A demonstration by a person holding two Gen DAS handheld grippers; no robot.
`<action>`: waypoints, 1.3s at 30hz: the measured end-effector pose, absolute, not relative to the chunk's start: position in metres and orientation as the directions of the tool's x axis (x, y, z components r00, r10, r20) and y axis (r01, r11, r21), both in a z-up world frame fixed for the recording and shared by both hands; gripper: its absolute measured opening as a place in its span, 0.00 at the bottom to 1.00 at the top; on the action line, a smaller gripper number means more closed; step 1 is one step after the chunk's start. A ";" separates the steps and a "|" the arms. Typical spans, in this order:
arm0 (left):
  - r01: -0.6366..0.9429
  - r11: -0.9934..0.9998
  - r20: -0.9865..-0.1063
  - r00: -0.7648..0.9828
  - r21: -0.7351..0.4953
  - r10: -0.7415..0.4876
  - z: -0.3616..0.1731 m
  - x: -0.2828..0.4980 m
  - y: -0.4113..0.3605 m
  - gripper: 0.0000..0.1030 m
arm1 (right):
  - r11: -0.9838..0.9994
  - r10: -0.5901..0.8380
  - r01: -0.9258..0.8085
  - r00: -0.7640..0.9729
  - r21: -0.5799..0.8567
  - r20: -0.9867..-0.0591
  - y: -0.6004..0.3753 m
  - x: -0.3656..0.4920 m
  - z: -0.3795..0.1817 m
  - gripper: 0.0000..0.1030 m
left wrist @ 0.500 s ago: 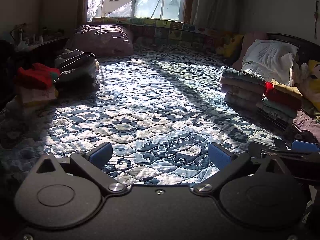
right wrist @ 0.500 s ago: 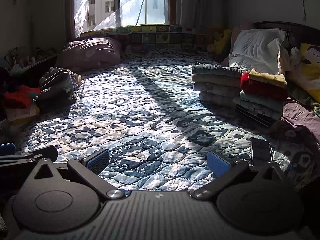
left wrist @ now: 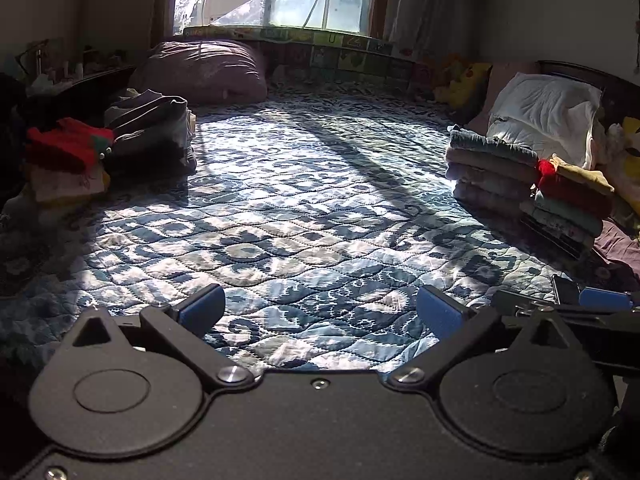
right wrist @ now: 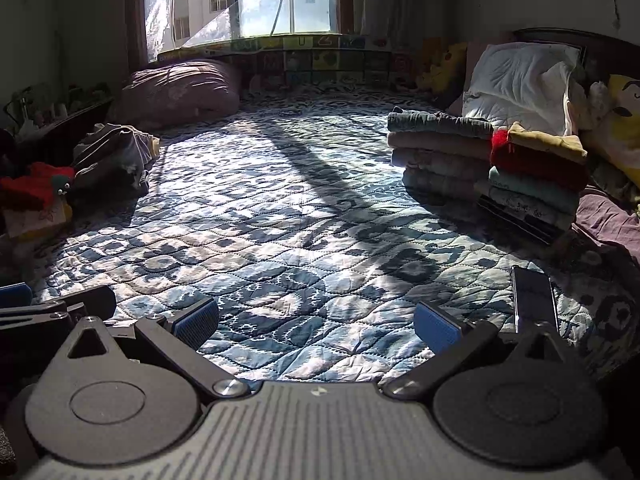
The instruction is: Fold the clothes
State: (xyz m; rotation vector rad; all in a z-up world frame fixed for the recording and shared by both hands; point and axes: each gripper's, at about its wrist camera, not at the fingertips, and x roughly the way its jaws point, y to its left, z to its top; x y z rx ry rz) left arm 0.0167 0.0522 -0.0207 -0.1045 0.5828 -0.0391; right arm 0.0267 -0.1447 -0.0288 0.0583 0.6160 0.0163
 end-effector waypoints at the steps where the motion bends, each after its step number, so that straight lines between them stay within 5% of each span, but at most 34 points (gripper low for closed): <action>1: 0.005 0.994 -0.551 0.832 -0.110 -0.065 -0.022 0.020 0.055 1.00 | 0.998 0.034 0.001 0.813 0.059 -0.582 -0.144 0.031 -0.030 1.00; 9: -0.039 0.993 -0.579 0.815 -0.111 -0.033 -0.032 0.056 0.070 1.00 | 0.990 0.127 -0.073 0.823 0.120 -0.553 -0.140 0.068 -0.044 1.00; 18: -0.255 0.967 -0.450 0.864 -0.002 0.227 -0.038 0.101 0.163 1.00 | 0.954 0.297 -0.243 0.857 0.179 -0.422 -0.105 0.145 -0.080 1.00; 23: -0.352 0.935 -0.503 0.802 0.039 0.323 -0.040 0.135 0.231 1.00 | 0.946 0.321 -0.316 0.872 0.078 -0.369 -0.078 0.185 -0.114 1.00; 28: -0.444 0.893 -0.442 0.790 0.067 0.426 -0.038 0.175 0.286 0.98 | 0.913 0.405 -0.379 0.809 0.150 -0.425 -0.078 0.213 -0.153 1.00; 39: -0.484 0.874 -0.399 0.810 -0.043 0.429 -0.047 0.253 0.360 0.52 | 0.881 0.470 -0.422 0.736 0.213 -0.487 -0.076 0.244 -0.179 0.99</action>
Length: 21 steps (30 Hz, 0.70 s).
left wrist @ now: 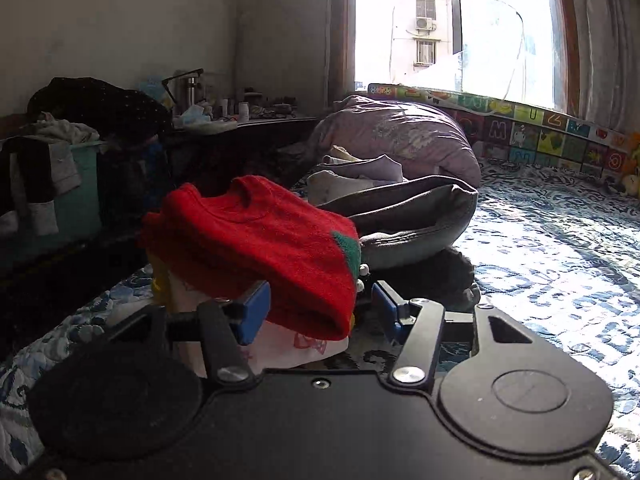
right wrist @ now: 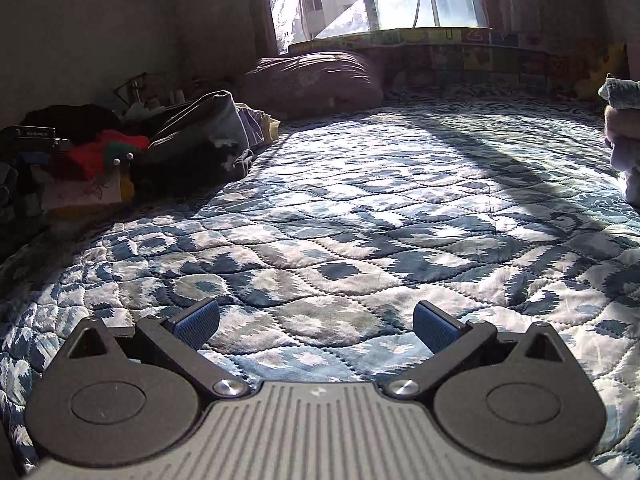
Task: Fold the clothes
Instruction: 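Grasp the red sweater on the clothes pile with the left gripper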
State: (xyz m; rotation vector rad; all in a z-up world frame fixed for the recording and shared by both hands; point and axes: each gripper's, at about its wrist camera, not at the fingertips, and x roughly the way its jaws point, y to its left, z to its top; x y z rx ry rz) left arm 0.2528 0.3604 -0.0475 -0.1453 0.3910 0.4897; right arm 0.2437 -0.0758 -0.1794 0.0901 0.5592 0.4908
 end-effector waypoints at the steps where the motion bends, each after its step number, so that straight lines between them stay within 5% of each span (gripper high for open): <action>1: -0.487 0.872 -0.396 0.812 -0.053 0.429 -0.048 0.260 0.367 0.50 | 0.883 0.466 -0.416 0.731 0.216 -0.498 -0.076 0.249 -0.183 0.99; 6: -0.535 0.838 -0.431 0.785 -0.108 0.445 -0.053 0.288 0.386 0.44 | 0.885 0.463 -0.399 0.711 0.239 -0.530 -0.077 0.255 -0.191 0.99; 13: -0.554 0.830 -0.435 0.765 -0.068 0.475 -0.050 0.301 0.385 0.07 | 0.886 0.462 -0.396 0.706 0.241 -0.537 -0.077 0.256 -0.193 0.99; 21: -0.433 0.899 -0.358 0.851 -0.068 0.383 0.021 0.266 0.332 0.04 | 0.881 0.474 -0.383 0.707 0.279 -0.525 -0.086 0.254 -0.187 0.99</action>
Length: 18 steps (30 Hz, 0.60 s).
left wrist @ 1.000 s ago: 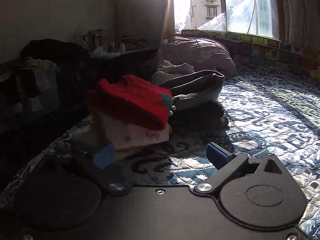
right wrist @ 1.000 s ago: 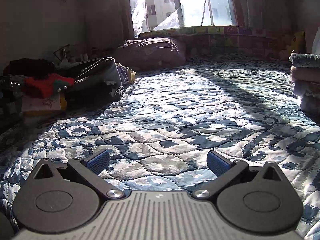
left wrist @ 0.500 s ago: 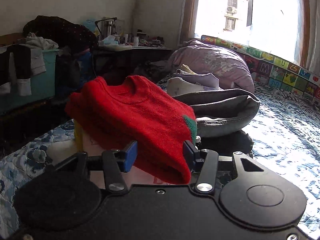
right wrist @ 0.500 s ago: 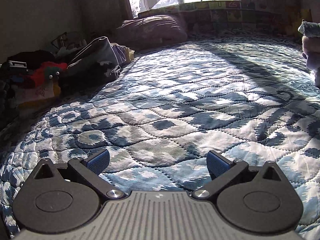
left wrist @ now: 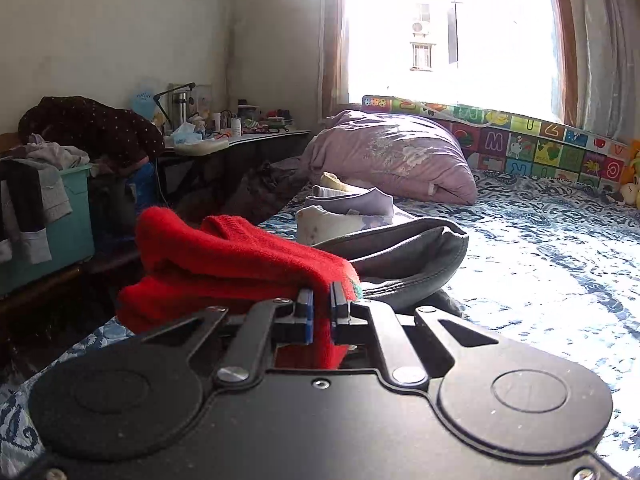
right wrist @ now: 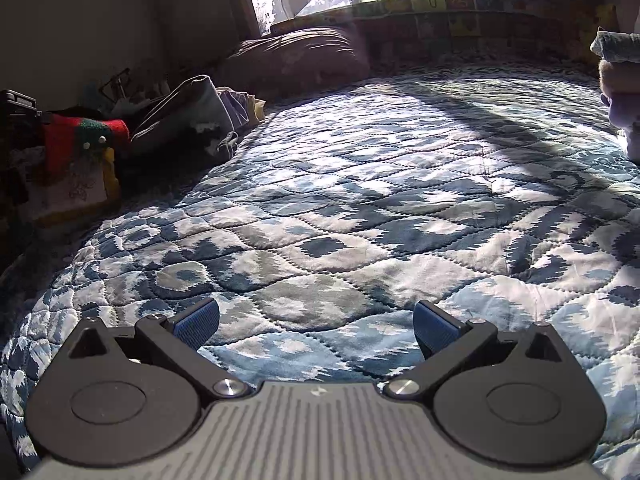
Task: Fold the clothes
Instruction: 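Grasp the red sweater on the clothes pile with the left gripper, then carry the red sweater onto the bed and lower it with the left gripper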
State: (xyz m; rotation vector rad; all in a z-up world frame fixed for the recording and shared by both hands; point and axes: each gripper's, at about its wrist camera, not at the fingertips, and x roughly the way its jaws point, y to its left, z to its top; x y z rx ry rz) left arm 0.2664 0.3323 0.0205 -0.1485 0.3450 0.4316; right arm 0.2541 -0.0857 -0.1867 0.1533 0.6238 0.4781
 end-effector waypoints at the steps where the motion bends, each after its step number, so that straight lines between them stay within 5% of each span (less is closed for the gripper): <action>1: -0.418 0.906 -0.348 0.861 -0.067 0.371 0.029 0.262 0.326 0.04 | 0.879 0.477 -0.380 0.708 0.287 -0.521 -0.088 0.254 -0.185 0.99; 11: -0.232 0.966 -0.285 0.939 -0.111 0.193 0.107 0.235 0.257 0.04 | 0.850 0.509 -0.341 0.727 0.402 -0.461 -0.126 0.255 -0.167 0.99; 18: -0.079 0.987 -0.317 0.948 -0.138 0.032 0.098 0.288 0.211 0.04 | 0.779 0.534 -0.247 0.743 0.576 -0.403 -0.180 0.266 -0.166 0.99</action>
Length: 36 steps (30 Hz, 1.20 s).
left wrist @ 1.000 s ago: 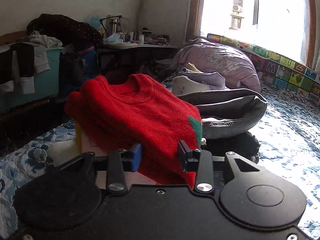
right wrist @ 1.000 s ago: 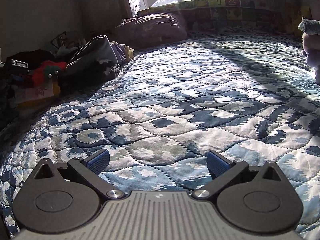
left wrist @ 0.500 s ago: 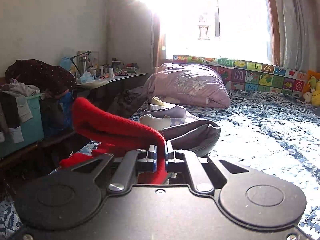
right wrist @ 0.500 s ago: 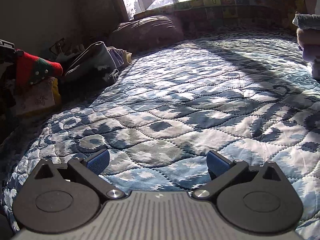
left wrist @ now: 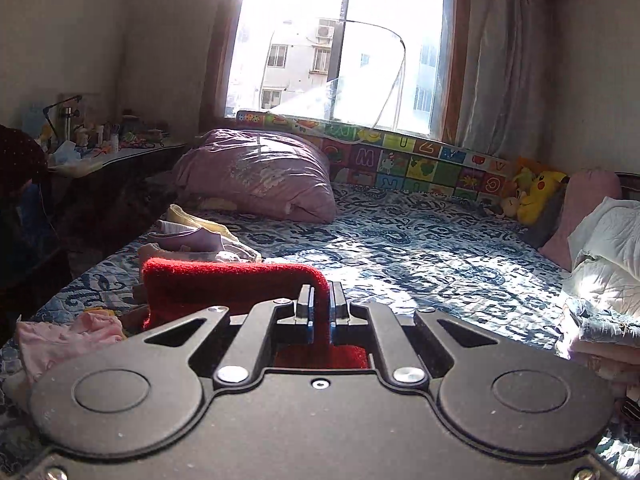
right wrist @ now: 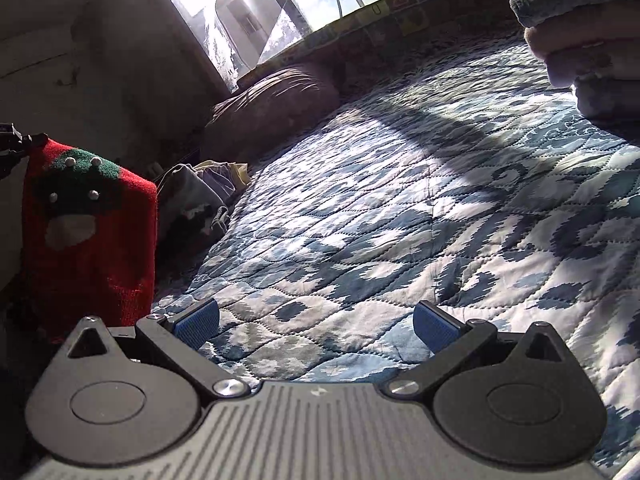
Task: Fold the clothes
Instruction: 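Carry the red sweater onto the bed and lower it with the left gripper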
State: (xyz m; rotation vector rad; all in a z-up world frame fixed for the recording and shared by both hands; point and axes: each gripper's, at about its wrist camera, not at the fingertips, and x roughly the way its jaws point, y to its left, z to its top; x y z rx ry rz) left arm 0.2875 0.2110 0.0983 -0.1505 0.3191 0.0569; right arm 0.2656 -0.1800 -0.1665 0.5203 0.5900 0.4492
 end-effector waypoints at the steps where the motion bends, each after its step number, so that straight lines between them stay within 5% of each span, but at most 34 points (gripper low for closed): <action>1: -0.054 0.990 -0.315 0.949 -0.134 0.009 0.098 0.299 0.198 0.04 | 0.771 0.525 -0.218 0.748 0.598 -0.405 -0.189 0.267 -0.168 0.99; 11: 0.181 0.978 -0.290 0.935 -0.101 -0.203 0.102 0.396 0.081 0.04 | 0.764 0.461 -0.091 0.770 0.639 -0.442 -0.232 0.274 -0.184 0.99; 25: 0.283 0.937 -0.632 0.693 -0.203 -0.346 -0.097 0.285 0.111 0.03 | 0.751 0.482 -0.126 0.776 0.648 -0.407 -0.239 0.268 -0.177 0.99; 29: 0.174 0.938 -0.635 0.698 -0.299 -0.332 -0.107 0.282 0.121 0.05 | 0.772 0.498 -0.179 0.766 0.610 -0.406 -0.223 0.270 -0.174 0.95; 31: 0.133 0.934 -0.612 0.724 -0.330 -0.319 -0.109 0.271 0.130 0.17 | 0.786 0.502 -0.208 0.765 0.582 -0.404 -0.214 0.273 -0.172 0.93; 34: 0.061 0.906 -0.554 0.774 -0.418 -0.308 -0.111 0.258 0.147 0.47 | 0.797 0.511 -0.250 0.763 0.550 -0.395 -0.203 0.283 -0.169 0.74; 36: 0.022 0.881 -0.519 0.801 -0.473 -0.299 -0.113 0.258 0.151 0.49 | 0.800 0.511 -0.262 0.769 0.540 -0.384 -0.199 0.295 -0.168 0.69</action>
